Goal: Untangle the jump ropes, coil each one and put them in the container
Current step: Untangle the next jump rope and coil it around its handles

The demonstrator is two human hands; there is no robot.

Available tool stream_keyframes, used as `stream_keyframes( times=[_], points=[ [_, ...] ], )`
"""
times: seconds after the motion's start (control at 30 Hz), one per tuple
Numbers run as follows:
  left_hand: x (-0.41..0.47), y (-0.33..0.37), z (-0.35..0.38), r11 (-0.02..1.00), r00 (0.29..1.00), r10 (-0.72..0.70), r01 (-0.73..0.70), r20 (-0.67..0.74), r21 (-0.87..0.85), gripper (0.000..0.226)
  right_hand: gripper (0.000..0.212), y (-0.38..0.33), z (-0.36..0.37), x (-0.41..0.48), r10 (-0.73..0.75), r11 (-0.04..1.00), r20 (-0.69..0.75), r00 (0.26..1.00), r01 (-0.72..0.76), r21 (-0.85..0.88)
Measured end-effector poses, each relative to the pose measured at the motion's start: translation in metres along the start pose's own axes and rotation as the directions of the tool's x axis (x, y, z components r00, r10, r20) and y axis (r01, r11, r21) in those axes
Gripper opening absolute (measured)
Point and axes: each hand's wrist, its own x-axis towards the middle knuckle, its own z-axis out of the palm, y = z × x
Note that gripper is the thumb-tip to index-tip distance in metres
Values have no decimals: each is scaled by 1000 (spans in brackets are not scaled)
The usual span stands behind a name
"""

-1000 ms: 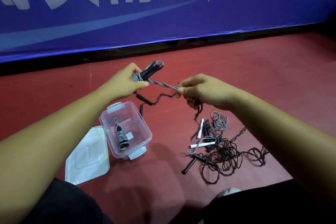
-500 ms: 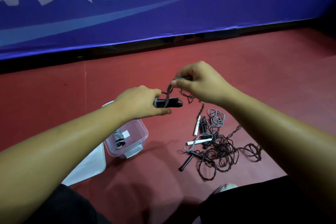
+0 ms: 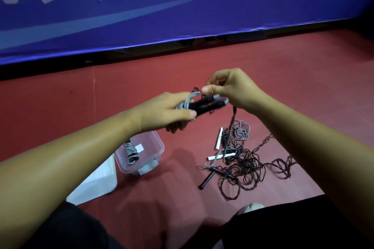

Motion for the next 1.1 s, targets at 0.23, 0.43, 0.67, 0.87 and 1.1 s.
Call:
stream_keyframes(
  times=[0.23, 0.43, 0.67, 0.87, 1.1],
  points=[
    [-1, 2, -19, 943, 972, 2, -80, -236, -323, 41, 21, 4, 7, -7, 112, 980, 348, 931, -161, 115],
    [0, -4, -32, 932, 951, -149, 43, -272, -359, 21, 36, -15, 5, -8, 33, 997, 287, 957, -50, 52],
    [3, -17, -45, 949, 896, -254, 158, -364, -274, 12, 29, -25, 13, -14, 100, 994, 282, 954, -107, 8],
    [3, -34, -60, 958, 853, -186, 268, -487, 104, 31, 22, -38, 13, -18, 32, 982, 275, 961, 21, -188],
    [2, -42, -34, 812, 926, -221, 348, -305, 468, 26, 20, -58, 32, -17, -128, 949, 230, 965, 186, -254]
  ],
)
